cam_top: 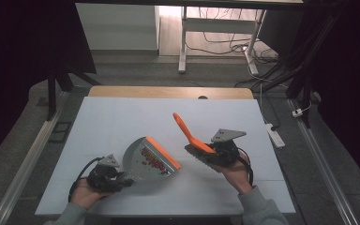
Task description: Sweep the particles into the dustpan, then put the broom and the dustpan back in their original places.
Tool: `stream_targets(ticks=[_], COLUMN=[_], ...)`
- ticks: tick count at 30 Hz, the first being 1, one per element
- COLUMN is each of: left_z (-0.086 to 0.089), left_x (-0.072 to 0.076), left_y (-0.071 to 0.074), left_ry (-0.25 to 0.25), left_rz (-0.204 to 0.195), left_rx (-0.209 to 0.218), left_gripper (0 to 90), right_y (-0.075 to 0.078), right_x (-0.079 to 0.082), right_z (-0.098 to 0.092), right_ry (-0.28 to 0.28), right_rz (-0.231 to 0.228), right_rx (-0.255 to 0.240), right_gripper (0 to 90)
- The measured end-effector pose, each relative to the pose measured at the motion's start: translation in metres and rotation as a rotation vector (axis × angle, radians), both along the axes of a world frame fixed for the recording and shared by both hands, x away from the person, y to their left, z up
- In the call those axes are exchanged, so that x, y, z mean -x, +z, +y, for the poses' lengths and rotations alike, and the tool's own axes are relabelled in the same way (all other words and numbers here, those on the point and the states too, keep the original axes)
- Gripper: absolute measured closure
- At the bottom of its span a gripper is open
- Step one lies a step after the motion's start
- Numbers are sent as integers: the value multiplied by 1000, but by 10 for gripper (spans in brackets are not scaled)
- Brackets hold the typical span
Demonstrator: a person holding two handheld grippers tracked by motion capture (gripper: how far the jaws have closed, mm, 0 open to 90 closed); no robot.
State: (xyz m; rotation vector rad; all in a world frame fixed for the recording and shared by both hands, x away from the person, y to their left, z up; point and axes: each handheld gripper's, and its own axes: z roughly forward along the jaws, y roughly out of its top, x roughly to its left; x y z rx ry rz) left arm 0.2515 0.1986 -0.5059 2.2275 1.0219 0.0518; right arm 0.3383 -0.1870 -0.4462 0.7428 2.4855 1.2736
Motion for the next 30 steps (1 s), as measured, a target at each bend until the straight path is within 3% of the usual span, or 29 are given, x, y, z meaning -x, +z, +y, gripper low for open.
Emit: stream_targets(ticks=[9,30], left_z=[10,24], left_x=[3,10], left_y=[3,5], left_ry=[106,247], left_rz=[-21,-52], left_rx=[30,61], left_gripper=[616,616], right_y=[2,-3], right_x=[3,9], right_z=[-15,-43], right_ry=[-15,-45], right_rz=[-6,10], right_rx=[2,11], right_gripper=[709,708])
